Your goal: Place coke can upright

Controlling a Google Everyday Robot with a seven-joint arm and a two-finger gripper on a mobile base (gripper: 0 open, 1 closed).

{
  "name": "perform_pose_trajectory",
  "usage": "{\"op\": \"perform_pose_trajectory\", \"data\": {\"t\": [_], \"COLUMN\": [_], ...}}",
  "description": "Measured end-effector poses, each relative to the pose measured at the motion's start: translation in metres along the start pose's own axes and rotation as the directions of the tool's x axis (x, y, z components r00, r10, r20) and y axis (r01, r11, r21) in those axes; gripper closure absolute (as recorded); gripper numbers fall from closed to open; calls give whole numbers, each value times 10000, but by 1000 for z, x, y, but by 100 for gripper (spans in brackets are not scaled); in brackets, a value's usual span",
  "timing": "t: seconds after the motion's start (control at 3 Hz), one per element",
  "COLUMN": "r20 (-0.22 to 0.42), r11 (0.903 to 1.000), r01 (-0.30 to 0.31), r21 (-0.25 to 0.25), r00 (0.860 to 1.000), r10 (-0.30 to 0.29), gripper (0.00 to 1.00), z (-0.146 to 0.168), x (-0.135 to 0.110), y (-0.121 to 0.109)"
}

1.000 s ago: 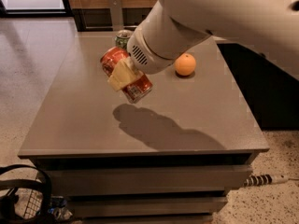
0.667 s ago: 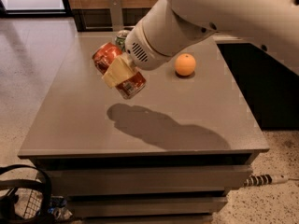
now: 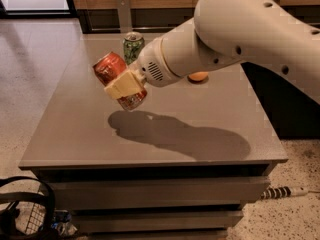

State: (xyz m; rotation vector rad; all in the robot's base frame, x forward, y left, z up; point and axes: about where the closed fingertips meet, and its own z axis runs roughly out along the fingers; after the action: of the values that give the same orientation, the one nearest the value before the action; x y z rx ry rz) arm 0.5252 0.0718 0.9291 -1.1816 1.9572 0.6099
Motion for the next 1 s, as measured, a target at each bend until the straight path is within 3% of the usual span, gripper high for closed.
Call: {"op": "perform_pose_trajectory", "data": {"t": [0.33, 1.0], "r20": [1338, 2970], "r11": [9980, 9785], "r01": [104, 1649], "r21": [-616, -1239], "r00": [9910, 9471], "r10": [-20, -1220], "gripper": [100, 100], "z": [9, 22], "x": [1, -4], "y": [-4, -15]}}
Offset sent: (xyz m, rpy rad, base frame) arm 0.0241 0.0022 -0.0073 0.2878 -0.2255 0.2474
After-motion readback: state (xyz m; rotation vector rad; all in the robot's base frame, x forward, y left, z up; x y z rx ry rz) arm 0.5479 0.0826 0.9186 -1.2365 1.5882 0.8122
